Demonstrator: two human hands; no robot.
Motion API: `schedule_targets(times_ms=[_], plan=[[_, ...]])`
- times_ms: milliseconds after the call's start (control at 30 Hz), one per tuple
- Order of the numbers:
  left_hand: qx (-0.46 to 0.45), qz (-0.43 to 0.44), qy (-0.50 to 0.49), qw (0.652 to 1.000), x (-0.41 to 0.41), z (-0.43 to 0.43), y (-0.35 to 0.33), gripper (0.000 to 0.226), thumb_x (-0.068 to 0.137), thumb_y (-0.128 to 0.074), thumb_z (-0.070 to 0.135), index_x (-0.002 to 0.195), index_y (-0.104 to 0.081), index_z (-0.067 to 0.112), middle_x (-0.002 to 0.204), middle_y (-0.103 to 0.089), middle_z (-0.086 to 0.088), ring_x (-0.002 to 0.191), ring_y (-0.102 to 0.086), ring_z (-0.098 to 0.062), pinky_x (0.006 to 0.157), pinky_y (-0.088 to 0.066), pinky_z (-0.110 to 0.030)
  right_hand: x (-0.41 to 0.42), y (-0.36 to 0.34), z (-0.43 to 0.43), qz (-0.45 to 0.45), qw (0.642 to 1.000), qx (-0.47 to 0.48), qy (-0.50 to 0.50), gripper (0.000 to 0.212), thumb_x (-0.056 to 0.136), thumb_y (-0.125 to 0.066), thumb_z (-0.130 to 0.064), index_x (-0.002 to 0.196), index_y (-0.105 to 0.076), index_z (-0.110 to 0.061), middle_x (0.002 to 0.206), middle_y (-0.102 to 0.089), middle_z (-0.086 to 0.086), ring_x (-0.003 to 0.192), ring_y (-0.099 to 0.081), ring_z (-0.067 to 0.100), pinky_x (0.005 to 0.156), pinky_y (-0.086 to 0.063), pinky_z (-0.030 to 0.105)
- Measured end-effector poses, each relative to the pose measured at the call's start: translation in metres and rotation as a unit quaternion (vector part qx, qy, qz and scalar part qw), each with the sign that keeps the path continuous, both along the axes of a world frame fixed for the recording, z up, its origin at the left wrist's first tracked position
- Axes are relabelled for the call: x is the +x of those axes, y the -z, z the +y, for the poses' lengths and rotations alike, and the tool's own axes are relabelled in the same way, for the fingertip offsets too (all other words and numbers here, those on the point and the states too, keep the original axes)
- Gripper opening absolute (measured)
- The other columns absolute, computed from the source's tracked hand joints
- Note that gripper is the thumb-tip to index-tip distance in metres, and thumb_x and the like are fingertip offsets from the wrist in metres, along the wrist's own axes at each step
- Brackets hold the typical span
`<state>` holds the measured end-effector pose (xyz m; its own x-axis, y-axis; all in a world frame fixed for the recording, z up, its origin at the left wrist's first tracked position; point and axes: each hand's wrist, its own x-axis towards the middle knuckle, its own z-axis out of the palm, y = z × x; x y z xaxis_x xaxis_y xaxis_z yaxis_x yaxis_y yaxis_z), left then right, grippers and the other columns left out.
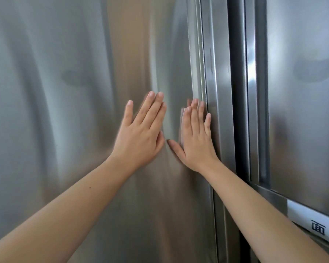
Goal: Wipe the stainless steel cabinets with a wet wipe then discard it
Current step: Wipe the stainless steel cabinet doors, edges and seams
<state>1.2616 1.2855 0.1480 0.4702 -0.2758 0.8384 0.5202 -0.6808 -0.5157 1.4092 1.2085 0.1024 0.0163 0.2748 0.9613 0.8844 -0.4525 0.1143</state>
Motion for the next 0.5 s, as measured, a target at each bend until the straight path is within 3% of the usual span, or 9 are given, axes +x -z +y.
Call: schedule_targets(times_ms=[200, 500], plan=[[-0.005, -0.016, 0.001, 1.000, 0.005, 0.001, -0.041, 0.058, 0.085, -0.032, 0.024, 0.134, -0.045, -0.003, 0.146, -0.036, -0.016, 0.136, -0.032, -0.031, 0.105, -0.025, -0.058, 0.006, -0.058, -0.001, 0.006, 1.000, -0.021, -0.012, 0.080, 0.090, -0.020, -0.055, 0.140, 0.007, 0.003, 0.148, 0.010, 0.023, 0.141, 0.007, 0.035, 0.113, 0.007, 0.045], [-0.012, -0.068, 0.023, 0.997, 0.011, 0.003, -0.057, 0.056, 0.087, -0.030, 0.024, 0.135, -0.045, -0.003, 0.146, -0.036, -0.016, 0.136, -0.031, -0.030, 0.107, -0.024, -0.055, 0.011, -0.134, 0.001, -0.001, 0.998, -0.014, -0.059, 0.072, 0.098, -0.030, -0.040, 0.142, 0.015, -0.002, 0.152, 0.019, 0.017, 0.141, 0.018, 0.024, 0.109, 0.020, 0.029]])
